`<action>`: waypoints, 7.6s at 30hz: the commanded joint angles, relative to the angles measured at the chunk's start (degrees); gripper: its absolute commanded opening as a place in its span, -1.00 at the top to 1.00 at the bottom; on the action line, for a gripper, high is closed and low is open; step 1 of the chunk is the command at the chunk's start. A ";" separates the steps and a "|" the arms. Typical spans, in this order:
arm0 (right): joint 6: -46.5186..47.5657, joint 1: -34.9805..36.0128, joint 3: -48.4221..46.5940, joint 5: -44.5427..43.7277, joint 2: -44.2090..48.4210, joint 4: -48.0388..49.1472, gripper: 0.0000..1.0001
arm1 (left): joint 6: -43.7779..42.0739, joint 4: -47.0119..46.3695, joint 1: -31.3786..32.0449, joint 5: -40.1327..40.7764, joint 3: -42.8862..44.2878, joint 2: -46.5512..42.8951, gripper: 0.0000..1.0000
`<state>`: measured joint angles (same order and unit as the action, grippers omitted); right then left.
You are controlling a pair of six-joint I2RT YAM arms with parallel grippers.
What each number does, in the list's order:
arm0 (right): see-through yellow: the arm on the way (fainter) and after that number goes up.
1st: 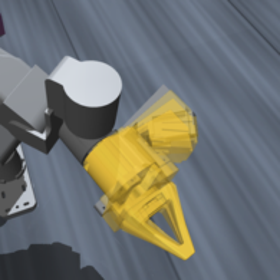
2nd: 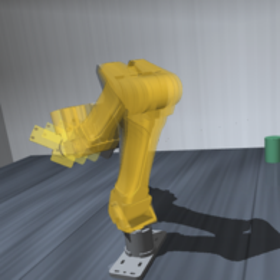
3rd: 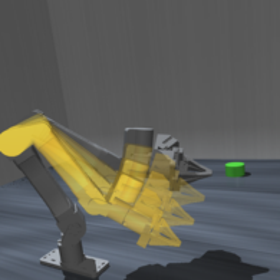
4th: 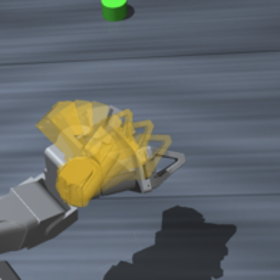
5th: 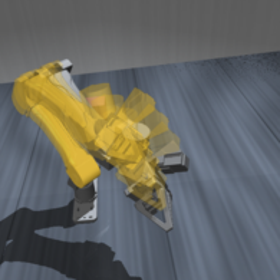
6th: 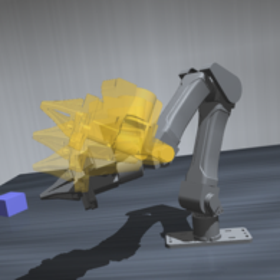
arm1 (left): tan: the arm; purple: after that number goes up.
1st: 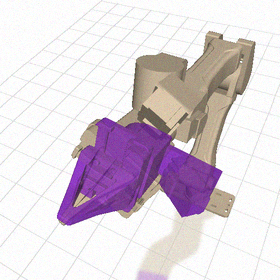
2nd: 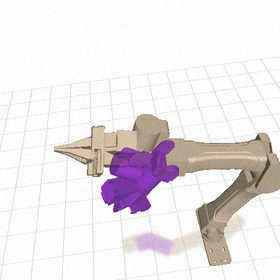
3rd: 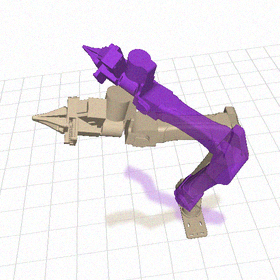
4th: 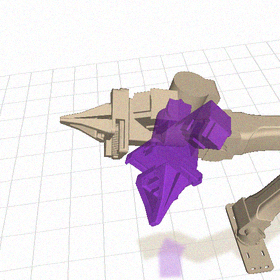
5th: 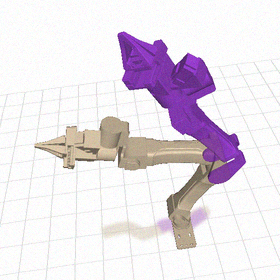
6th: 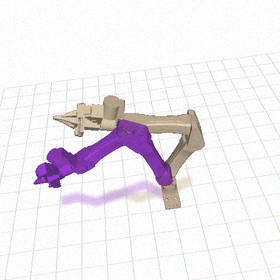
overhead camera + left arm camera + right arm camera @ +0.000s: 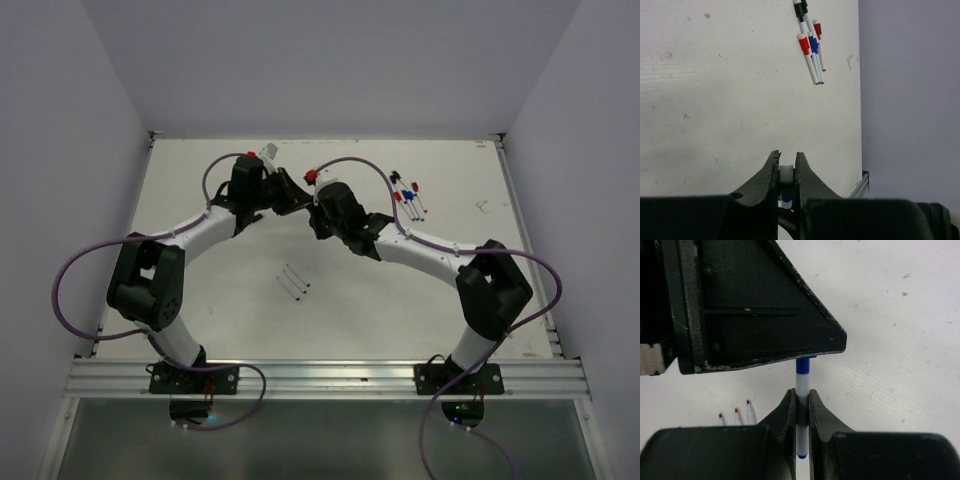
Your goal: Open the pen caps
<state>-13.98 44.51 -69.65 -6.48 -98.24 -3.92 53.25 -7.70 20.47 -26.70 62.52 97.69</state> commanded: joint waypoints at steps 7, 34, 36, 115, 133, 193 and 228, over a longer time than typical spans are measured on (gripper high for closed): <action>5.98 7.87 2.14 -26.04 -1.52 -4.61 1.00 | -2.19 6.83 -2.89 14.13 5.07 1.97 1.00; -17.86 -9.44 14.81 45.96 -3.54 26.01 1.00 | 4.06 -23.69 -12.12 -8.37 -11.55 -5.67 1.00; -13.81 -8.66 12.18 40.01 -2.93 19.25 1.00 | -2.06 -12.07 -11.77 -4.96 -6.31 -4.00 1.00; 0.62 5.76 1.01 9.03 -16.11 -3.99 0.62 | -37.17 28.62 -0.61 45.51 30.80 17.10 0.08; 1.06 6.03 2.06 3.87 -10.84 -4.07 0.34 | -34.27 26.43 -0.87 42.17 26.70 3.39 -0.01; 8.88 -32.65 -16.84 1.28 -23.32 -19.10 0.75 | -27.86 14.30 -0.61 19.14 15.09 2.95 0.00; -3.43 -13.49 -1.64 31.44 2.35 -0.21 1.00 | -7.91 -14.70 -1.05 -13.82 -0.82 1.19 0.02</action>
<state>-16.75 30.39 -71.75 23.75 -98.39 -6.00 43.38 -18.57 19.90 -38.87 62.22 101.03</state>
